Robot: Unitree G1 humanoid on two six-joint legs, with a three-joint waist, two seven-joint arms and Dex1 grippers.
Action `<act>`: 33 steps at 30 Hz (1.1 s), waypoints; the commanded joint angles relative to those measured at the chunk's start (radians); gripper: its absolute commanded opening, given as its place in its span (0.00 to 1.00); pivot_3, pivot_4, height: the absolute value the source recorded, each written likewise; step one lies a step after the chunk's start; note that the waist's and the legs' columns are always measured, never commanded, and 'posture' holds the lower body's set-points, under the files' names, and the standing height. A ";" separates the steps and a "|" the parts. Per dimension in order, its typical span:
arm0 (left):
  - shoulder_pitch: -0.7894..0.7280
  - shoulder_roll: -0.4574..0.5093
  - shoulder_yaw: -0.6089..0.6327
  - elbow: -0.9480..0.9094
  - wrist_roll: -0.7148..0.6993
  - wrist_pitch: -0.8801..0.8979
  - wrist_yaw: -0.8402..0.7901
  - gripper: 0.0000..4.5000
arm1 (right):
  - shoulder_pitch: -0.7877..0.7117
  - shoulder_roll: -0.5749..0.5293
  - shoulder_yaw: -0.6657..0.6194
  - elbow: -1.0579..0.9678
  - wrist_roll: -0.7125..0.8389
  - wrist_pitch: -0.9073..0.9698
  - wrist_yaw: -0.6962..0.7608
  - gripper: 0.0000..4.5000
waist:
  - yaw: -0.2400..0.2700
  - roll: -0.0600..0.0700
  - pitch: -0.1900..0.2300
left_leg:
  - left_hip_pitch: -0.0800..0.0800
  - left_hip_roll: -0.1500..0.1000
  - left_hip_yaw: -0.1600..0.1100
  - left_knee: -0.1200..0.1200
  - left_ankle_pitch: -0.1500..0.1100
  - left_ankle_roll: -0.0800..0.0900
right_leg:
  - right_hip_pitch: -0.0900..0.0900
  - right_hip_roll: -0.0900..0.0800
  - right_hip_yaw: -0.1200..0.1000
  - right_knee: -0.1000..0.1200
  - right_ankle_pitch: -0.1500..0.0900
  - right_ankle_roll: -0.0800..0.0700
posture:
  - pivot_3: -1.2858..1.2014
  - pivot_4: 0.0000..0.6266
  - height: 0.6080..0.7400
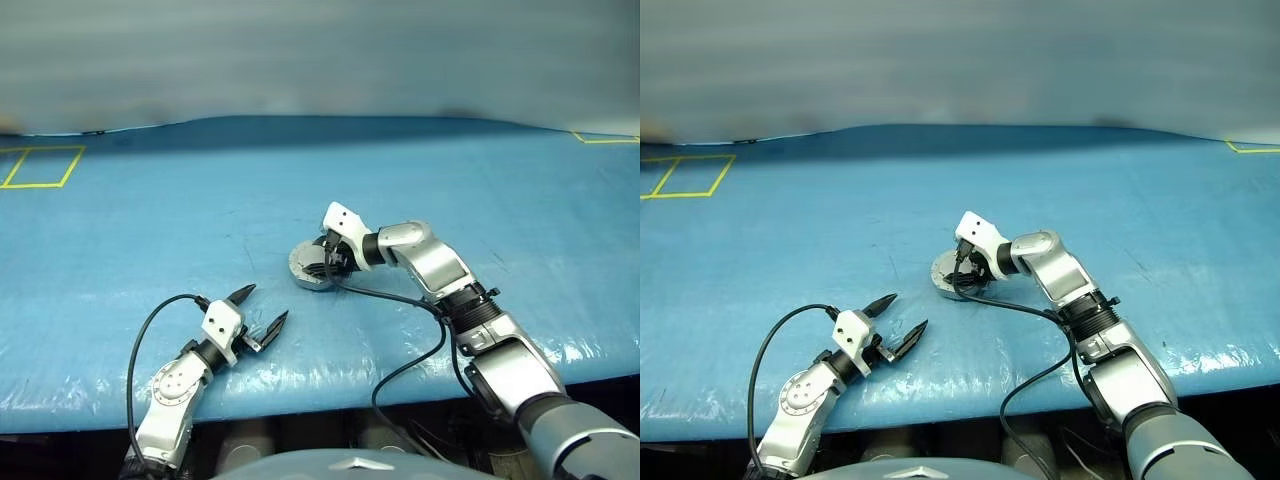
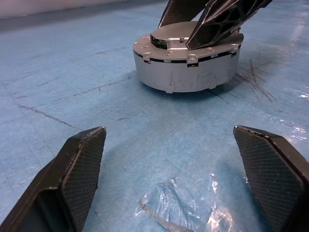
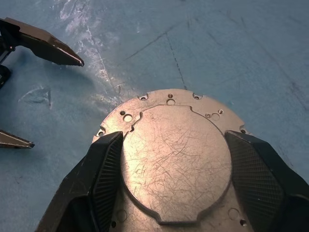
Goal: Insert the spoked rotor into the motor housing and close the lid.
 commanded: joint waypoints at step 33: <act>0.021 -0.003 -0.007 0.013 -0.001 -0.016 0.000 1.00 | 0.038 0.038 -0.018 0.097 0.042 0.134 0.098 0.67 | 0.000 -0.001 -0.003 | 0.002 0.000 0.000 -0.004 0.000 -0.001 | 0.000 -0.001 0.000 -0.001 -0.001 -0.002 | 0.52 0.24 1.00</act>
